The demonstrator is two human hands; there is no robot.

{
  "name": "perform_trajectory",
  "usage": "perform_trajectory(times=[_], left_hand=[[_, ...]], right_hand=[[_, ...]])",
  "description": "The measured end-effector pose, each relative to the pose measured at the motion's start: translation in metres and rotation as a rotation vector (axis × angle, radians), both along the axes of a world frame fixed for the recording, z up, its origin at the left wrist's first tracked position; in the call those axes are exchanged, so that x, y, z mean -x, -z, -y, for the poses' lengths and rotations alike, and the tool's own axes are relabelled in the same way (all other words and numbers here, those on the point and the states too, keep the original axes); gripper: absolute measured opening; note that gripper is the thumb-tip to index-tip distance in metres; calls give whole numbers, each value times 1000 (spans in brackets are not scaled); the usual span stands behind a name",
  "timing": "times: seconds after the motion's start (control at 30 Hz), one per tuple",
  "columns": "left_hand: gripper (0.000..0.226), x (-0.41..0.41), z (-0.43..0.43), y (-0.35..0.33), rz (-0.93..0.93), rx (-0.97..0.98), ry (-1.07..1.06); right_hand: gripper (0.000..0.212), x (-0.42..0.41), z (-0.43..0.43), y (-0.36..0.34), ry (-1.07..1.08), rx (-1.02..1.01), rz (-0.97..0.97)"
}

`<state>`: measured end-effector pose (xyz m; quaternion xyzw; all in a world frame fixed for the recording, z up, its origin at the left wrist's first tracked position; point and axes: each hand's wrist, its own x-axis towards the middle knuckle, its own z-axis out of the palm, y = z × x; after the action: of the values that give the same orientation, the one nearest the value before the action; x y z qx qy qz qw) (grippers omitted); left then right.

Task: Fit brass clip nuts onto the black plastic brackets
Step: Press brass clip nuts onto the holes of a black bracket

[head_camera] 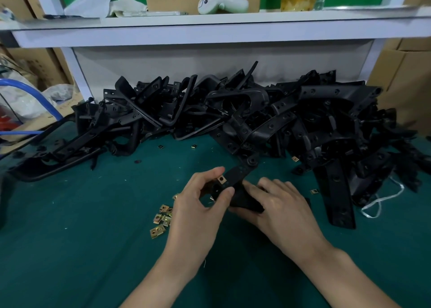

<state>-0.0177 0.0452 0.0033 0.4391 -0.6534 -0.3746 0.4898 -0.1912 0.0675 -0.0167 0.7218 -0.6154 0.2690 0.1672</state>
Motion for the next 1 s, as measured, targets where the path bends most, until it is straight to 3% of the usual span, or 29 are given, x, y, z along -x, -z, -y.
perform_trajectory(times=[0.43, 1.0], left_hand=[[25, -3, 2, 5, 124, 116, -81], [15, -9, 6, 6, 145, 193, -33]], right_hand=[[61, 0, -3, -3, -4, -2, -2], [64, 1, -5, -7, -7, -58, -25]])
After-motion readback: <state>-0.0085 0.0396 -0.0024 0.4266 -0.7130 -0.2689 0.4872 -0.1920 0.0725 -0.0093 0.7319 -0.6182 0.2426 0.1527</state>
